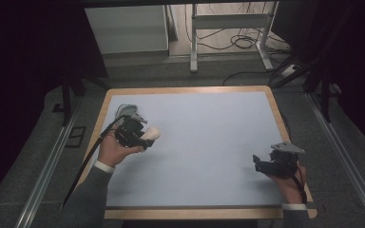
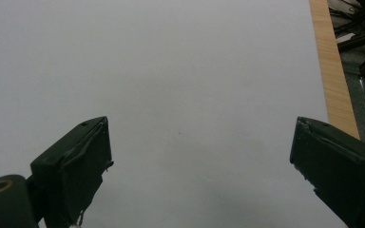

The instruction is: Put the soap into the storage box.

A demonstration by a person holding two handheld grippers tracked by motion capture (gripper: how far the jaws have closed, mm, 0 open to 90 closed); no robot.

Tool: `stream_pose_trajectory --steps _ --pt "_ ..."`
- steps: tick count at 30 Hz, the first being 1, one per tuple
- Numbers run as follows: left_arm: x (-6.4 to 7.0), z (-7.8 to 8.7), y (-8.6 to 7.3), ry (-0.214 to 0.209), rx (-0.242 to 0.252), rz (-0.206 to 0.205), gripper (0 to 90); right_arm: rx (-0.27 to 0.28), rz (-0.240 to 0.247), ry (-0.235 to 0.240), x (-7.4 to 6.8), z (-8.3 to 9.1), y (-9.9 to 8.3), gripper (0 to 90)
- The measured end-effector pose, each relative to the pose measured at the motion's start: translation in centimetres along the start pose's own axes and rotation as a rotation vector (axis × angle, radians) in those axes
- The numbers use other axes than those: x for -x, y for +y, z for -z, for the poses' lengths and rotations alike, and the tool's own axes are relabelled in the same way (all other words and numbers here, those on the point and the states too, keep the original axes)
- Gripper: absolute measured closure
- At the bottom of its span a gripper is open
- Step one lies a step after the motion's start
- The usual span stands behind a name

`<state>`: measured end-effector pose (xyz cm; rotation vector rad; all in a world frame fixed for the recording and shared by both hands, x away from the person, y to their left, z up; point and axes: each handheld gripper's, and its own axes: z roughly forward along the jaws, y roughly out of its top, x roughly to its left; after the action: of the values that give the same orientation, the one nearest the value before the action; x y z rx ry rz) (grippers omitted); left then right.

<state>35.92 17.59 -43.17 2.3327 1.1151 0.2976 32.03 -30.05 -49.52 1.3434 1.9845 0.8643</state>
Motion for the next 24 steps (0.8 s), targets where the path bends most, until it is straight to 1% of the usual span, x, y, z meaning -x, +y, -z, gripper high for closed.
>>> stream_pose_trajectory --steps 2,9,24 --pt "-0.2 0.0 0.1 0.003 -0.007 0.002 49.5 0.000 -0.001 0.001 0.0 0.0 0.0 6.3" --pt "-0.6 0.0 0.2 0.010 -0.005 0.012 49.5 -0.002 0.002 -0.008 0.1 0.0 0.0 6.3" --pt "-1.9 0.5 0.7 0.032 -0.007 0.025 49.5 -0.001 0.000 -0.005 0.1 0.0 0.0 6.3"
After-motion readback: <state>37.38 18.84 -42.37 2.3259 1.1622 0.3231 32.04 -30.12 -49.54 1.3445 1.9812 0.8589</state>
